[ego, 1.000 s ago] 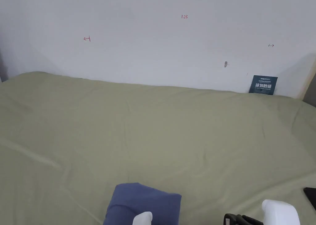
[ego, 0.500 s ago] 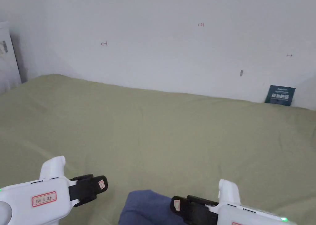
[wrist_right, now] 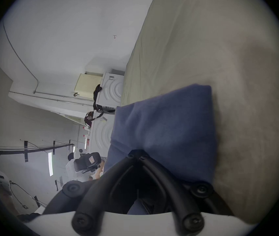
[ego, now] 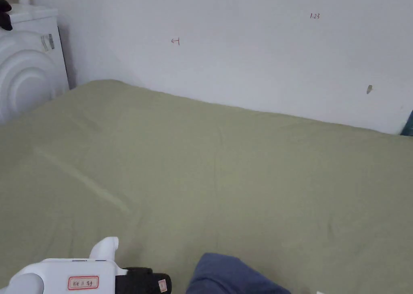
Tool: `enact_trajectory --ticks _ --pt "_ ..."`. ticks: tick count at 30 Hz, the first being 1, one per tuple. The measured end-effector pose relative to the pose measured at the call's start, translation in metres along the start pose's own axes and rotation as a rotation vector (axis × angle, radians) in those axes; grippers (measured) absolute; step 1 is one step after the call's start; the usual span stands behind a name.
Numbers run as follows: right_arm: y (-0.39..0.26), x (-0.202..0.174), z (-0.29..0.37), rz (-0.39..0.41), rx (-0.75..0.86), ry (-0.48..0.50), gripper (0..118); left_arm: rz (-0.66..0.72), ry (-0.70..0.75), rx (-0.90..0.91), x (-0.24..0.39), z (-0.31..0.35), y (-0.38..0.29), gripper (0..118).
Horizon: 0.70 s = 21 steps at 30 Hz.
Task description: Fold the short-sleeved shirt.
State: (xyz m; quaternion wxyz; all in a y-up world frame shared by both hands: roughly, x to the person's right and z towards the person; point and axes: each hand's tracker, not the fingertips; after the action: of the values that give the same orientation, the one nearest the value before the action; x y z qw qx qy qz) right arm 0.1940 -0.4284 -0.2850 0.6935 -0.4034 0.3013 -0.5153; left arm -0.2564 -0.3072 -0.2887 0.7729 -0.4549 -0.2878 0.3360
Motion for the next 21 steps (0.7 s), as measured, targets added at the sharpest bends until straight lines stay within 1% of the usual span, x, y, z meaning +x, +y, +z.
enact_trajectory --ticks 1,2,3,4,5,6,7,8,9,10,12,13,15,16,17,18,19,20,21 --pt "0.001 0.001 0.001 -0.01 -0.005 0.003 1 0.013 -0.009 -0.012 -0.005 -0.005 0.0 2" --pt "-0.002 -0.005 -0.001 -0.011 -0.009 0.006 1 0.026 -0.028 -0.025 -0.008 -0.01 0.001 13" --pt "-0.002 -0.006 -0.002 -0.007 -0.011 0.005 1 0.04 -0.041 -0.025 -0.01 -0.014 0.001 30" --pt "-0.002 -0.009 -0.003 0.004 -0.015 0.0 1 0.063 -0.059 -0.028 -0.013 -0.02 0.001 54" --pt "-0.002 -0.01 -0.003 0.01 -0.018 -0.003 1 0.075 -0.073 -0.032 -0.016 -0.025 0.001 87" --pt "-0.002 -0.011 -0.003 0.011 -0.016 -0.007 1 0.088 -0.079 -0.029 -0.019 -0.032 0.001 105" --pt "-0.003 -0.013 -0.003 0.015 -0.015 -0.011 1 0.102 -0.102 -0.047 -0.023 -0.041 0.002 111" --pt "-0.004 -0.014 -0.003 0.027 -0.013 -0.014 1 0.114 -0.09 -0.055 -0.025 -0.049 0.003 111" --pt "-0.005 -0.014 -0.003 0.029 -0.012 -0.015 1 0.134 -0.114 -0.068 -0.028 -0.057 -0.001 111" --pt "-0.004 -0.013 -0.003 0.026 -0.01 -0.015 1 0.166 -0.126 -0.121 -0.031 -0.07 -0.002 111" --pt "-0.004 -0.013 -0.003 0.03 -0.008 -0.014 1 0.215 -0.093 -0.205 -0.036 -0.095 -0.009 111" --pt "-0.005 -0.014 -0.004 0.032 -0.008 -0.016 1 0.213 -0.126 -0.188 -0.034 -0.104 -0.015 111" --pt "-0.004 -0.014 -0.003 0.041 -0.007 -0.017 1 0.212 -0.192 -0.084 -0.028 -0.106 -0.015 111" --pt "-0.005 -0.014 -0.002 0.04 -0.004 -0.018 1 0.264 -0.183 -0.062 -0.029 -0.107 -0.016 111" --pt "-0.005 -0.015 -0.002 0.041 -0.003 -0.02 1 0.316 -0.186 -0.048 -0.031 -0.104 -0.022 104" --pt "-0.005 -0.014 -0.002 0.045 -0.002 -0.022 1 0.341 -0.191 -0.029 -0.034 -0.1 -0.024 82" --pt "-0.005 -0.015 -0.001 0.052 0.003 -0.023 1 0.334 -0.111 -0.01 -0.038 -0.095 -0.025 37" --pt "-0.005 -0.016 0.0 0.057 0.011 -0.029 1 0.296 -0.024 -0.018 -0.043 -0.093 -0.028 22" --pt "-0.005 -0.018 0.001 0.067 0.008 -0.04 1 0.283 -0.064 -0.054 -0.052 -0.093 -0.032 22"
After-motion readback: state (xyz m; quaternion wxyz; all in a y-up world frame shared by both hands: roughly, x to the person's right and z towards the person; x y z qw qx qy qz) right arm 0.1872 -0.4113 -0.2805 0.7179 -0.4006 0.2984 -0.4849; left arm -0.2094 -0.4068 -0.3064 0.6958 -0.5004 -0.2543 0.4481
